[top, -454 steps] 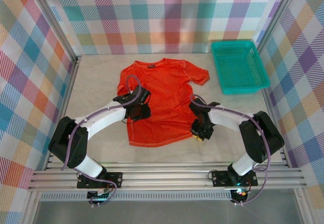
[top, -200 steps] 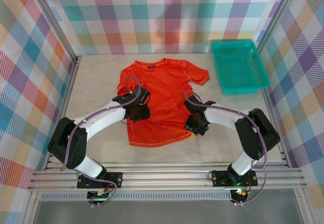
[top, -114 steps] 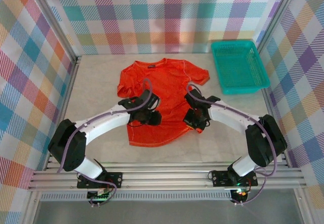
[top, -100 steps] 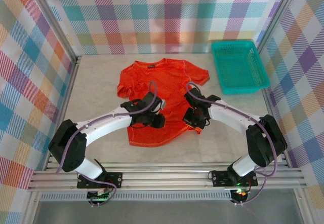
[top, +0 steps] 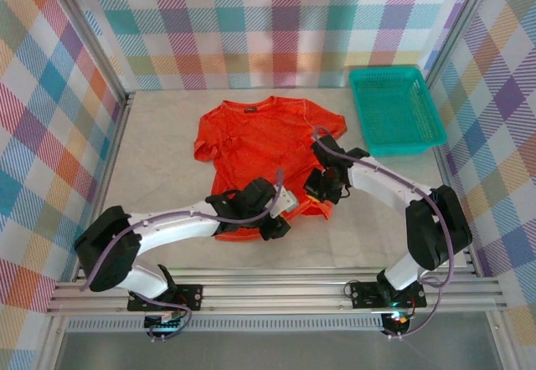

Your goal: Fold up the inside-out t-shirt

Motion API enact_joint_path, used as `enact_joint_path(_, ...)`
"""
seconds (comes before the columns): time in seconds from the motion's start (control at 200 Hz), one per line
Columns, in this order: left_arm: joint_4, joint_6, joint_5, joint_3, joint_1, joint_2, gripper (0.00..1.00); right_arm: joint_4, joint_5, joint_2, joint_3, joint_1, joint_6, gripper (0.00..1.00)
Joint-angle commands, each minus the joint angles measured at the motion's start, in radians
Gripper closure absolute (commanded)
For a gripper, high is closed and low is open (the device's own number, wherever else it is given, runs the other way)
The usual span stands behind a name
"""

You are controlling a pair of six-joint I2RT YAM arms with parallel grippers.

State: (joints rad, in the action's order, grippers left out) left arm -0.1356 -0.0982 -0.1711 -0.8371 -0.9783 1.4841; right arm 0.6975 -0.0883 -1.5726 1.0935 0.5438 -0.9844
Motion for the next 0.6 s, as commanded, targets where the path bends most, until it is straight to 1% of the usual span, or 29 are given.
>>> enact_joint_path(0.0,0.085,-0.009,0.075,-0.038,-0.038,0.074,0.59,0.013,-0.028,-0.012,0.038,-0.002,0.020,1.00)
enact_joint_path(0.13,0.101,0.010,0.160,-0.072,-0.051,0.153,0.59,0.017,-0.033,-0.003,0.042,-0.008,0.023,1.00)
enact_joint_path(0.26,0.106,0.003,0.257,-0.086,-0.050,0.194,0.59,0.028,-0.031,0.015,0.042,-0.014,0.030,1.00)
enact_joint_path(0.31,0.095,-0.009,0.277,-0.092,-0.049,0.206,0.61,0.031,-0.030,0.021,0.040,-0.018,0.032,1.00)
enact_joint_path(0.345,0.082,-0.017,0.283,-0.101,-0.047,0.214,0.66,0.033,-0.030,0.026,0.037,-0.021,0.034,1.00)
enact_joint_path(0.385,0.055,-0.024,0.291,-0.113,-0.044,0.228,0.77,0.034,-0.030,0.033,0.035,-0.025,0.037,1.00)
enact_joint_path(0.405,0.040,-0.026,0.300,-0.120,-0.041,0.231,0.85,0.034,-0.030,0.036,0.033,-0.029,0.036,1.00)
enact_joint_path(0.445,0.009,-0.026,0.321,-0.133,-0.034,0.237,0.95,0.038,-0.028,0.041,0.031,-0.032,0.040,1.00)
enact_joint_path(0.47,-0.014,-0.024,0.337,-0.143,-0.028,0.238,1.00,0.039,-0.025,0.044,0.029,-0.034,0.044,1.00)
enact_joint_path(0.525,-0.063,-0.004,0.371,-0.163,-0.010,0.224,1.00,0.039,-0.016,0.049,0.026,-0.038,0.052,1.00)
enact_joint_path(0.595,-0.108,0.020,0.372,-0.179,0.024,0.186,1.00,0.042,-0.002,0.051,0.026,-0.043,0.066,1.00)
